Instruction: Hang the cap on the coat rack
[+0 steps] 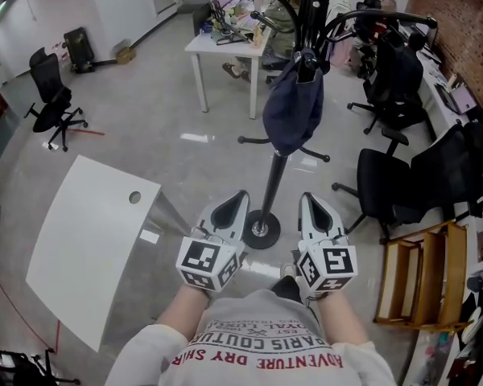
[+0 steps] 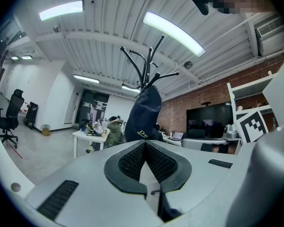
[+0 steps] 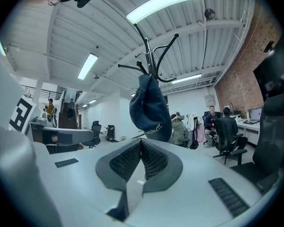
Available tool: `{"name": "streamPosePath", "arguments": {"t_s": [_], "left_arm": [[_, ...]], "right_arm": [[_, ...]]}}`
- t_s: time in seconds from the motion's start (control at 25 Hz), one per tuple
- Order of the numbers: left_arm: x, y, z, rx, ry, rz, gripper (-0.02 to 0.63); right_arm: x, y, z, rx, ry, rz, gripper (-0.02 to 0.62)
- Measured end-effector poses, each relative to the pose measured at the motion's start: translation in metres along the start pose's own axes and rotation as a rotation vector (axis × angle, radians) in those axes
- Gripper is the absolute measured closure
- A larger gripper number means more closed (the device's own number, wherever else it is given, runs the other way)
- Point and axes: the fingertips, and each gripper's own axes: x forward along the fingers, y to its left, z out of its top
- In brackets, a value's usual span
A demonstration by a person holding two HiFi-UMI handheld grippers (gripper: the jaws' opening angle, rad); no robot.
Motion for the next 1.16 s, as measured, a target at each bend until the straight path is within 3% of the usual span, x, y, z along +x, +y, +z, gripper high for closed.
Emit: {"name": "streamPosePath", "arguments": {"t_s": [0.32, 1.16], "left_arm": [[-0.005, -0.017, -0.003, 0.006, 0.001, -0.035, 0.600], [-0.010, -0.016, 0.006, 0.017, 0.006, -0.031, 0.600]], "right_arm": [[-0.011, 0.009, -0.001, -0.017, 0.008, 0.019, 0.580], [-0.009, 0.010, 0.011, -0.040, 0.022, 0.028, 0.580]]}}
